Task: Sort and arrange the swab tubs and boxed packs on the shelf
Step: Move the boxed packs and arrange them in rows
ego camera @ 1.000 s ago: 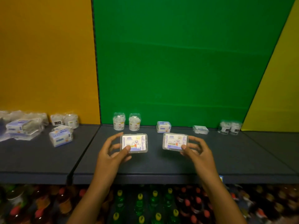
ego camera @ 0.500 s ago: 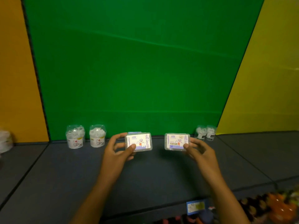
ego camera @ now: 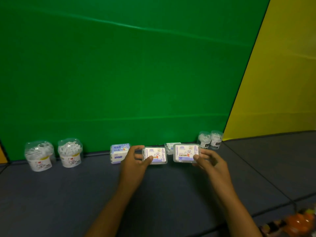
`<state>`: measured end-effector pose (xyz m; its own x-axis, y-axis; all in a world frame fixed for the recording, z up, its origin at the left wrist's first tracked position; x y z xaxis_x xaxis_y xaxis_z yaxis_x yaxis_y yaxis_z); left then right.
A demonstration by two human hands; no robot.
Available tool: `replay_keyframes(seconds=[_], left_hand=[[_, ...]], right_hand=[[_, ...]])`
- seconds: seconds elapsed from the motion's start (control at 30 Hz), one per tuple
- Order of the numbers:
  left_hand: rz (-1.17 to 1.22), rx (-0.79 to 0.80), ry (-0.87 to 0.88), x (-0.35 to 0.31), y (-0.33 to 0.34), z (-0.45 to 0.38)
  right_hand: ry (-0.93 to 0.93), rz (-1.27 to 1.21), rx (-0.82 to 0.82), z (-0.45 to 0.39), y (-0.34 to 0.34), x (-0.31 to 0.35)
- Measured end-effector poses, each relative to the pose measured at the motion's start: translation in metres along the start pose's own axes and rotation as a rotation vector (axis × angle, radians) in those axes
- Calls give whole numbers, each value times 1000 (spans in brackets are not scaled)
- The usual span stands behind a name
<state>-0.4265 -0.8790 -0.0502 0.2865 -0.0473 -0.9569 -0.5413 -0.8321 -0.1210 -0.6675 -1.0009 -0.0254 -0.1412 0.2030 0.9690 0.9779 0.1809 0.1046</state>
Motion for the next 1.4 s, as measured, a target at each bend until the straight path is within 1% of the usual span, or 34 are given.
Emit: replay_keyframes(seconds=[0.13,0.3,0.4,0.53,0.67,0.83,1.0,1.1,1.17,1.27,1.3,1.4], left_hand=[[-152,-90,-2,7,21,-11],[-325,-178,-30,18,40,-25],[-414,-175,-35,24,52,-32],[-546,-148,0,31,64,-37],[-592,-189,8,32,67,-44],[-716,-176,54,35,72,-50],[-712,-183,60,29,71,-45],[-659,-189,61,22,65,-37],[-697,-205,138,9,60,-31],[-880,-212,337,-15,55,-21],[-950,-204,379,-22,54,-18],[-1114,-157,416,-31,47,-12]], right_hand=[[46,-17,66,-36,3,-11],[33,-48,161,-75,7,-14],[34,-54,200,-91,9,-19],[36,-92,213,-101,8,-26],[53,-75,265,-105,7,-33],[51,-75,283,-116,4,-35],[38,-75,319,-113,12,-37],[60,-72,337,-110,18,-38],[72,-57,388,-108,25,-40],[51,-3,508,-101,38,-41],[44,20,543,-98,43,-41],[35,92,608,-88,57,-46]])
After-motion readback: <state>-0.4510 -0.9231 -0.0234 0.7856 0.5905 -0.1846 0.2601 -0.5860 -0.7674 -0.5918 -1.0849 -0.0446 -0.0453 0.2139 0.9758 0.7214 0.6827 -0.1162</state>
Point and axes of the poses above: each hand's wrist, its own z-axis away from the middle knuckle, its own y-axis out of the palm, x = y × z, the point moved 7 cm from there along -z, towards the middle knuckle, and after that the axes turned 8 degrees about -x, right-handed, at the moved point
